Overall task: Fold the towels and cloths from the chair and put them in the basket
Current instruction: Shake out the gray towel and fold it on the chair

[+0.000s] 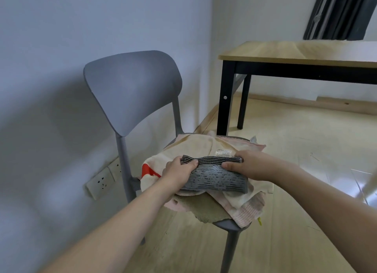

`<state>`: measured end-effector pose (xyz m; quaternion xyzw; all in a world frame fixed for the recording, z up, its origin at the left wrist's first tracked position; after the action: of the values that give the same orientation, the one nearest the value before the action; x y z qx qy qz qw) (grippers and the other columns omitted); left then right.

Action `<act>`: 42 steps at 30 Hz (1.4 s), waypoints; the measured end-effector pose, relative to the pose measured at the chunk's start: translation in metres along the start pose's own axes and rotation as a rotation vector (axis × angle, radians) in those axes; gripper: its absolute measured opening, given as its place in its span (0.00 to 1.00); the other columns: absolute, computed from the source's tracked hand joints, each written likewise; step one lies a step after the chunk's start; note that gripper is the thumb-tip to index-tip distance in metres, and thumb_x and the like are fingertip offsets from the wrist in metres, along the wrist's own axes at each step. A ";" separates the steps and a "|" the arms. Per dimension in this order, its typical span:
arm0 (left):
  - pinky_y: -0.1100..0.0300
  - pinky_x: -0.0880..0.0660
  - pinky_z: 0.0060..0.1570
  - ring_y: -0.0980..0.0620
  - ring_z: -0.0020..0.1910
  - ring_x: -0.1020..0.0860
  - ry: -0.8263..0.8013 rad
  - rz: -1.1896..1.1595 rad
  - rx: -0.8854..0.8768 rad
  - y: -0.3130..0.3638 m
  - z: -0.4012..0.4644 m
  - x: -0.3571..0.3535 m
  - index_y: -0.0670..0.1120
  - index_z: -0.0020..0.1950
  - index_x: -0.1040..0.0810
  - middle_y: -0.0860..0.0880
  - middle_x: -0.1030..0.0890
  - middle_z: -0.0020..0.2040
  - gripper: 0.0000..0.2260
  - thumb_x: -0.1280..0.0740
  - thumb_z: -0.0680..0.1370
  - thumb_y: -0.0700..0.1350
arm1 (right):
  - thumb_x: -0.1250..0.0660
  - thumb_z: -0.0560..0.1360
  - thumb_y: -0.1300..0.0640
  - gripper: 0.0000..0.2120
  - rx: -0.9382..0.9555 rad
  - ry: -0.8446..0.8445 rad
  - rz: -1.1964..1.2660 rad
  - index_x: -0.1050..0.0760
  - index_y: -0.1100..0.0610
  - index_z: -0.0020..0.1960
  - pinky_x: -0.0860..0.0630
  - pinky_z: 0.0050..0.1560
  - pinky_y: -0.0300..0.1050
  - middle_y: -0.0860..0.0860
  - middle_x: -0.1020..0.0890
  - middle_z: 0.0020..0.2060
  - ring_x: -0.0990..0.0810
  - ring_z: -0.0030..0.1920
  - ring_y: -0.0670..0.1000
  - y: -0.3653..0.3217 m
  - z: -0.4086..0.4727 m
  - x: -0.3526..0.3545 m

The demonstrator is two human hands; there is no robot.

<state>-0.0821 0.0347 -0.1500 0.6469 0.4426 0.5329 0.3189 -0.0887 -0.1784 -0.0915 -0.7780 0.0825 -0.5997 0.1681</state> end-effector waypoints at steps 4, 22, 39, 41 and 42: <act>0.46 0.28 0.62 0.45 0.59 0.25 0.009 -0.059 -0.010 0.001 0.000 -0.002 0.49 0.64 0.31 0.47 0.24 0.62 0.27 0.35 0.72 0.63 | 0.36 0.70 0.31 0.30 -0.026 0.016 0.202 0.25 0.54 0.59 0.25 0.59 0.50 0.51 0.20 0.54 0.22 0.55 0.52 0.007 0.005 -0.005; 0.48 0.22 0.44 0.44 0.37 0.19 -0.286 -0.508 -0.020 0.096 -0.074 0.030 0.44 0.44 0.22 0.44 0.17 0.39 0.08 0.40 0.76 0.43 | 0.29 0.74 0.63 0.16 0.025 0.133 1.245 0.29 0.59 0.59 0.17 0.38 0.51 0.61 0.19 0.52 0.16 0.43 0.58 -0.044 -0.079 0.068; 0.55 0.28 0.39 0.46 0.36 0.24 0.275 -0.162 -0.178 0.097 0.043 -0.005 0.44 0.36 0.27 0.47 0.23 0.34 0.18 0.33 0.74 0.58 | 0.38 0.76 0.48 0.24 -0.273 0.516 0.822 0.35 0.55 0.23 0.36 0.47 0.50 0.51 0.27 0.26 0.27 0.34 0.56 0.015 0.035 0.049; 0.55 0.29 0.39 0.46 0.36 0.25 0.268 -0.129 -0.125 0.090 0.075 -0.013 0.44 0.37 0.27 0.47 0.24 0.34 0.17 0.34 0.71 0.59 | 0.37 0.75 0.47 0.25 -0.324 0.513 0.816 0.36 0.55 0.22 0.40 0.48 0.52 0.50 0.28 0.25 0.28 0.34 0.56 0.027 0.068 0.045; 0.54 0.28 0.40 0.46 0.37 0.24 0.258 -0.129 -0.101 0.088 0.089 -0.017 0.44 0.38 0.26 0.47 0.24 0.35 0.18 0.34 0.70 0.59 | 0.36 0.74 0.47 0.25 -0.345 0.499 0.809 0.35 0.55 0.22 0.40 0.48 0.53 0.51 0.27 0.26 0.27 0.35 0.57 0.031 0.082 0.045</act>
<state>0.0239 -0.0115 -0.0993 0.5263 0.4931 0.6118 0.3250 0.0045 -0.2090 -0.0808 -0.5334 0.5128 -0.6317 0.2313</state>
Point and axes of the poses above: each hand's wrist, its own z-axis towards the middle knuckle, its own x-axis out of the back of the hand, y = z × x, the point moved 4 cm from there along z, towards the middle knuckle
